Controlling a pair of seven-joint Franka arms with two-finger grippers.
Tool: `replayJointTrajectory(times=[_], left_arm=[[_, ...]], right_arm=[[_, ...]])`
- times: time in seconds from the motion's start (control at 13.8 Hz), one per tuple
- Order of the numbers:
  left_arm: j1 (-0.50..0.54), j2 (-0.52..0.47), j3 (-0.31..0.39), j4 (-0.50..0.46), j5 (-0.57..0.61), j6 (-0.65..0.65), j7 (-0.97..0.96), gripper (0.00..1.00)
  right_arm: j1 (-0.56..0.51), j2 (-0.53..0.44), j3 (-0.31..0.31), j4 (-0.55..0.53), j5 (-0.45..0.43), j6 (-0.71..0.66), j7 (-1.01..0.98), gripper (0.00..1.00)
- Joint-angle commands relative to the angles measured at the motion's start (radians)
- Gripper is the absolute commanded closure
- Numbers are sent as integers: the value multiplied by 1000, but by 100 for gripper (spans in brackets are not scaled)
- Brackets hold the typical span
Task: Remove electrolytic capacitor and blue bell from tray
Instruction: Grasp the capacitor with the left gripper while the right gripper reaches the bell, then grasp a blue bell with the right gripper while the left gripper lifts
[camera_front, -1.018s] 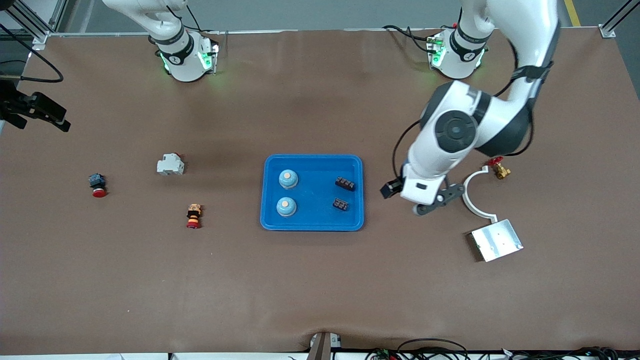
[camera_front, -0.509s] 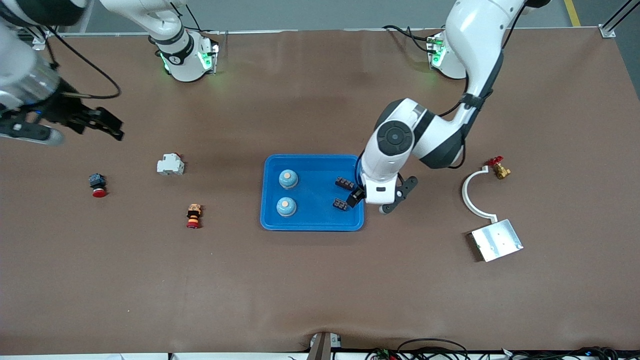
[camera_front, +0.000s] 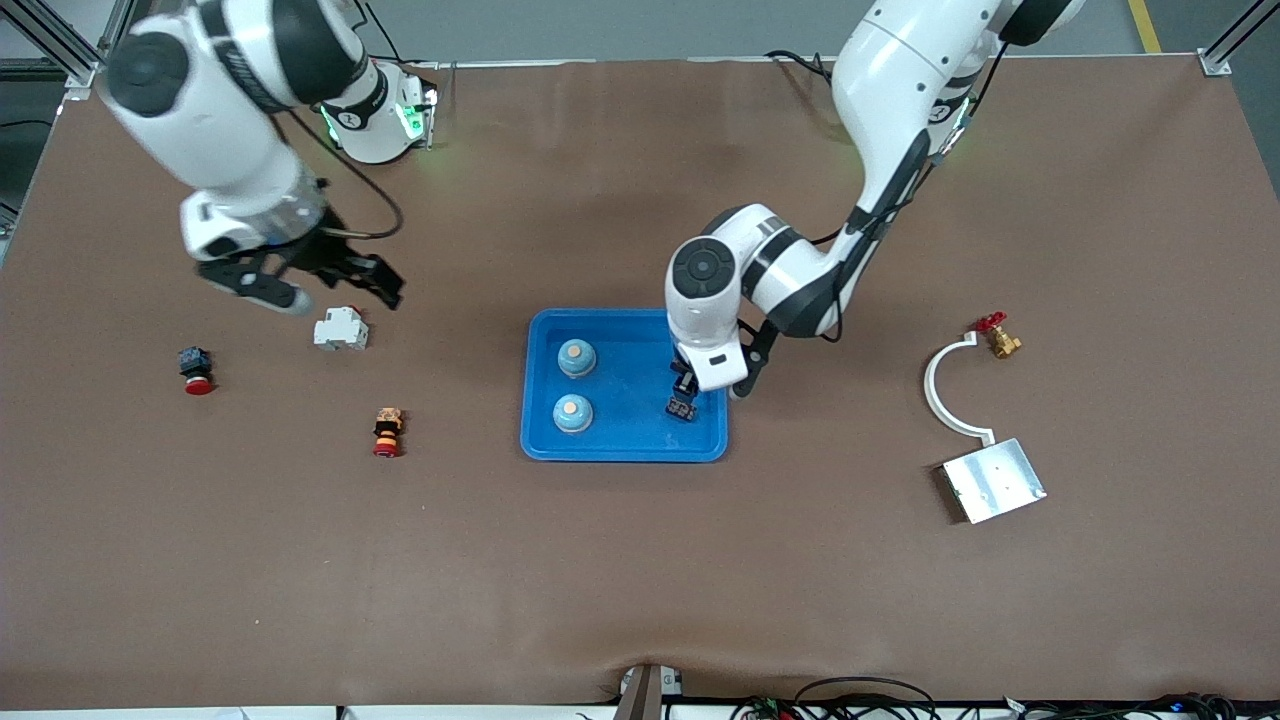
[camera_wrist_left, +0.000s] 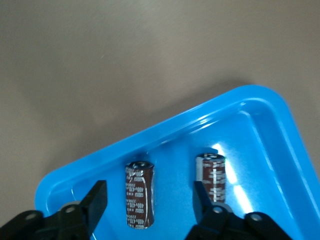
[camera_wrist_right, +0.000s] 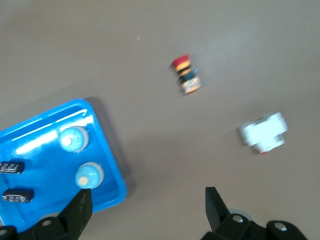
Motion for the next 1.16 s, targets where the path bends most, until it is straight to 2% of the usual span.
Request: replayJointTrajectory(times=[0.0,0.44,0.51,0.65,0.73,1.09], left_arm=[[-21,16,11,5,32,6,-98,25],[-40,79,9,7,31,27,-110,33],[-46,80,9,5,31,27,-131,48],[-43,73,8,8,31,27,-144,89],[-38,68,8,13,29,26,-144,100],[-1,-35,15,18,34,-14,-122,100]], right_arm=[[92,105,-14,-3,7,86,132,0],[216,390,-14,31,7,379,321,0],[227,431,-14,52,5,395,332,0],[241,499,-14,97,5,398,355,0],[253,524,-14,109,2,404,374,0],[307,639,-17,177,-8,444,450,0]])
